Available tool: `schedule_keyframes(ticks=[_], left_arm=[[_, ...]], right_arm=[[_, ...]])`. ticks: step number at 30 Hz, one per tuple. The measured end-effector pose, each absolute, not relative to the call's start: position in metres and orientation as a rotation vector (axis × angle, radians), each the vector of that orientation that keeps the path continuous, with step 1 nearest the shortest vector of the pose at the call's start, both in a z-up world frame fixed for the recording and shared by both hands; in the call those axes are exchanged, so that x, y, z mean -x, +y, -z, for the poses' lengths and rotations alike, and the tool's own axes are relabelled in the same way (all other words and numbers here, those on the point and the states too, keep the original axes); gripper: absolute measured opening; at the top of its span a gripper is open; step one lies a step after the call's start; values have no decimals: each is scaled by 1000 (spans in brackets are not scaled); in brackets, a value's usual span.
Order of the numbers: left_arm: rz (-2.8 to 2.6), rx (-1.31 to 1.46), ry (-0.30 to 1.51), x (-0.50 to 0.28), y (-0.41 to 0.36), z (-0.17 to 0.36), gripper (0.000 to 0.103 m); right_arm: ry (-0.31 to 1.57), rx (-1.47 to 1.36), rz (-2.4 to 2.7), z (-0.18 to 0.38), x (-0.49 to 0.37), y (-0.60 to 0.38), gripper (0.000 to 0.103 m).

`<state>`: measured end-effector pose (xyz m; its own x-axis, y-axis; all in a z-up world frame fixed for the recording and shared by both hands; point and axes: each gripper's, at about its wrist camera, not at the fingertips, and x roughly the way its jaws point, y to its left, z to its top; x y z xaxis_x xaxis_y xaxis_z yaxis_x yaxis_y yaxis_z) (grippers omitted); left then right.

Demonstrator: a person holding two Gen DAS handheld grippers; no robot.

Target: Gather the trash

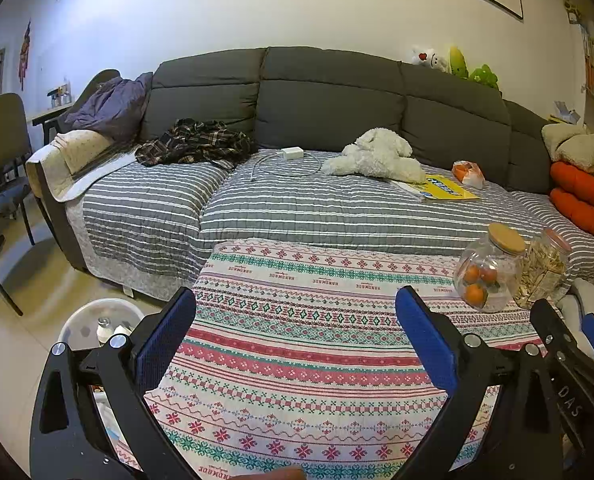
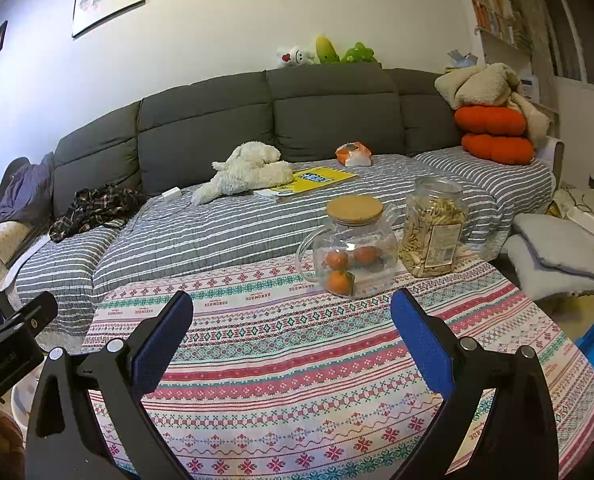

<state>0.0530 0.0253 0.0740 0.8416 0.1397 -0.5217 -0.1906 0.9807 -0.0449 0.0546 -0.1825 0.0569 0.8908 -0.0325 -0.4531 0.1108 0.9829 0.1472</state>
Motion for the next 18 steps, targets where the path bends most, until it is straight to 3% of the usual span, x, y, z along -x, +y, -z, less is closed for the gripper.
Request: schedule_keyframes(ticks=[18], left_arm=[[-189, 96, 543, -53, 26, -74, 96]], right_arm=[[476, -175, 64, -55, -55, -182, 96]])
